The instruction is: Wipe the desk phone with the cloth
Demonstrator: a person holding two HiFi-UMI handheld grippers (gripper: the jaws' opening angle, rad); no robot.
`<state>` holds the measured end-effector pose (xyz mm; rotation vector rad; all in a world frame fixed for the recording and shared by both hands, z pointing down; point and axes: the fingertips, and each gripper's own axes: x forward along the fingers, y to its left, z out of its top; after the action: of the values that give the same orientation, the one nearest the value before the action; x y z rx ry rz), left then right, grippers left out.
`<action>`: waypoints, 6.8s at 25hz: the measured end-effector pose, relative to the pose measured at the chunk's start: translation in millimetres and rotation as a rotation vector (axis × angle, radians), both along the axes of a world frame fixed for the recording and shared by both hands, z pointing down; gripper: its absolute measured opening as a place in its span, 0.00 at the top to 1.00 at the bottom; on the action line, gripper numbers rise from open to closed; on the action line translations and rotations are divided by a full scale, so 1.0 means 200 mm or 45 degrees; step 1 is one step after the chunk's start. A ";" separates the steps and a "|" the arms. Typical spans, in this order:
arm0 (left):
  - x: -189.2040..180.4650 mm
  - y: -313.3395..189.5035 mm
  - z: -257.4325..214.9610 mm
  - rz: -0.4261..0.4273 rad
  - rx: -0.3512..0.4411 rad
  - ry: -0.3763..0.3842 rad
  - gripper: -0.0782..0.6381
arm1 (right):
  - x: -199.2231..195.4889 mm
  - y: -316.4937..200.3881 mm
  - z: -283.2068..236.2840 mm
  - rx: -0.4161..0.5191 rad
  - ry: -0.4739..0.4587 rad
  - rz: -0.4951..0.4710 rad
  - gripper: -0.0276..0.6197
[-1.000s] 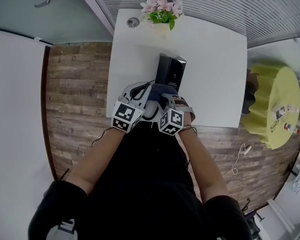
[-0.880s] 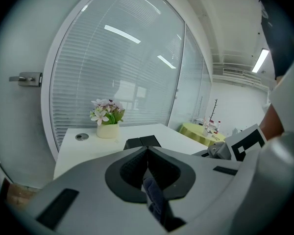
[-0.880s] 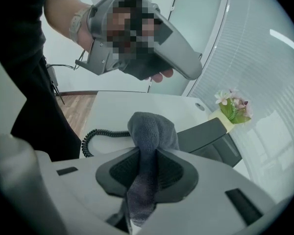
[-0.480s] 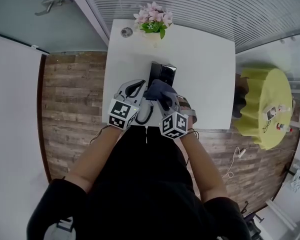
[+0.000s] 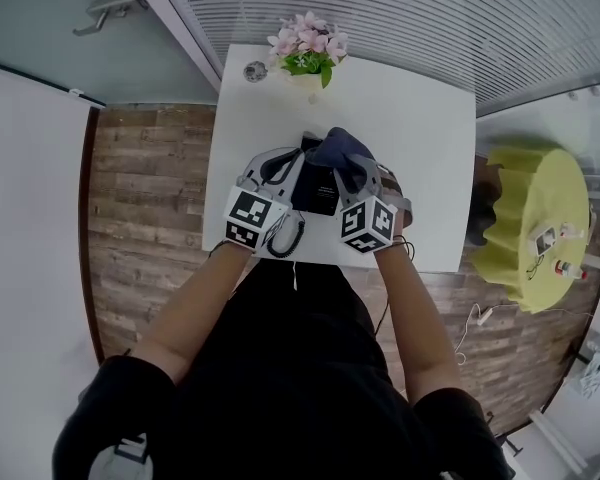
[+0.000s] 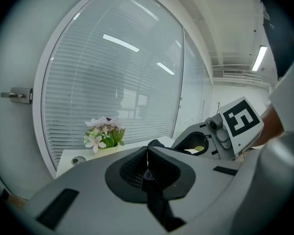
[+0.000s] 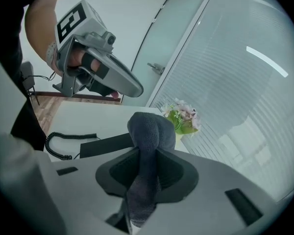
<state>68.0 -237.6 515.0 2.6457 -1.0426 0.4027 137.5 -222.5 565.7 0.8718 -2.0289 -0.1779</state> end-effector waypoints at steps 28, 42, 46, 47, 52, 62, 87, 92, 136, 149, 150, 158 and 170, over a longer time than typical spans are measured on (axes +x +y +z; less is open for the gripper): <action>0.06 -0.04 0.28 -0.060 -0.117 -0.087 0.88 | 0.01 -0.05 0.33 -0.083 0.078 -0.083 0.81; 0.04 0.08 0.34 -0.026 -0.139 -0.097 0.88 | -0.01 0.07 0.39 -0.134 0.037 -0.032 0.81; 0.02 0.10 0.34 -0.024 -0.141 -0.098 0.88 | -0.02 0.10 0.40 -0.138 0.032 -0.017 0.81; 0.02 0.11 0.35 -0.022 -0.140 -0.098 0.88 | -0.02 0.11 0.40 -0.139 0.032 -0.014 0.81; 0.01 0.15 0.37 -0.010 -0.142 -0.099 0.88 | -0.03 0.15 0.42 -0.138 0.038 0.003 0.81; -0.01 0.22 0.39 0.018 -0.150 -0.101 0.88 | -0.06 0.27 0.48 -0.169 0.056 0.012 0.81; -0.02 0.38 0.49 0.105 -0.191 -0.125 0.88 | -0.11 0.47 0.58 -0.266 0.060 0.038 0.81; -0.04 0.40 0.49 0.109 -0.181 -0.127 0.88 | -0.12 0.54 0.61 -0.319 0.060 0.028 0.81; -0.18 0.59 -0.80 0.288 0.207 0.180 0.88 | -0.15 0.63 -1.15 0.269 -1.198 0.194 0.81; -0.16 0.58 -0.94 0.296 0.312 0.190 0.88 | -0.17 0.59 -1.27 0.371 -1.190 0.169 0.81; -0.16 0.58 -0.94 0.297 0.313 0.191 0.88 | -0.17 0.60 -1.28 0.375 -1.189 0.168 0.81; -0.16 0.59 -0.94 0.307 0.302 0.216 0.88 | -0.17 0.59 -1.31 0.391 -1.197 0.168 0.81; -0.15 0.58 -0.94 0.316 0.308 0.216 0.88 | -0.17 0.59 -1.30 0.395 -1.192 0.176 0.81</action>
<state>37.8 -122.1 327.0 2.9748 -0.7555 0.1007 104.0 -104.8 304.7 1.4739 -2.8265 0.0079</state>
